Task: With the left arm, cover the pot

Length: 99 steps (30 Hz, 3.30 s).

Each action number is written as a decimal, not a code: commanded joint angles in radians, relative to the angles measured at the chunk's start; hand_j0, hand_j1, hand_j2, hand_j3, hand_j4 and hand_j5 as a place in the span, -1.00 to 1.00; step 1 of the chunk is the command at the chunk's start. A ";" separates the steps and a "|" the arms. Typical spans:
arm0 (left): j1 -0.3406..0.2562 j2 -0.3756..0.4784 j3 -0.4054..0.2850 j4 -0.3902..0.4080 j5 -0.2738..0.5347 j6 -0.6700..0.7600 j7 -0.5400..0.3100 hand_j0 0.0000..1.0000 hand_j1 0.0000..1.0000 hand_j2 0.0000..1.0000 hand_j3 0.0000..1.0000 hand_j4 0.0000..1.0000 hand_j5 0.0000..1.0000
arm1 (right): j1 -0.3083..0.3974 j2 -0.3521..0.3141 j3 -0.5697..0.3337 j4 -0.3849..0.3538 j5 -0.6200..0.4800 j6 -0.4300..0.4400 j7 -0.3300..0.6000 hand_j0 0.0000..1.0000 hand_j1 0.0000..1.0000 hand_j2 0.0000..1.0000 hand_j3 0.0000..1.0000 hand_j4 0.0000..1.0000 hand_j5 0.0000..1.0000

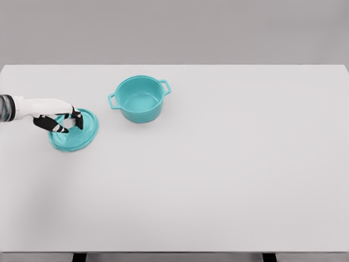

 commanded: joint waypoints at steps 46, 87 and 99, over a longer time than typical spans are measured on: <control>-0.152 -0.022 0.002 -0.119 0.004 0.002 0.000 -0.17 -0.17 -0.17 -0.17 -0.17 -0.17 | -0.002 0.000 0.000 0.000 0.000 0.000 0.001 1.00 1.00 1.00 1.00 1.00 1.00; -0.273 -0.265 -0.081 -0.082 -0.138 0.111 0.000 0.13 0.13 0.13 0.13 0.13 0.13 | -0.002 0.000 0.000 0.000 0.000 0.000 0.001 1.00 1.00 1.00 1.00 1.00 1.00; -0.272 -0.285 -0.098 -0.057 -0.139 0.109 0.000 0.37 0.37 0.37 0.37 0.37 0.37 | 0.000 0.000 0.000 0.000 0.000 0.000 -0.001 1.00 1.00 1.00 1.00 1.00 1.00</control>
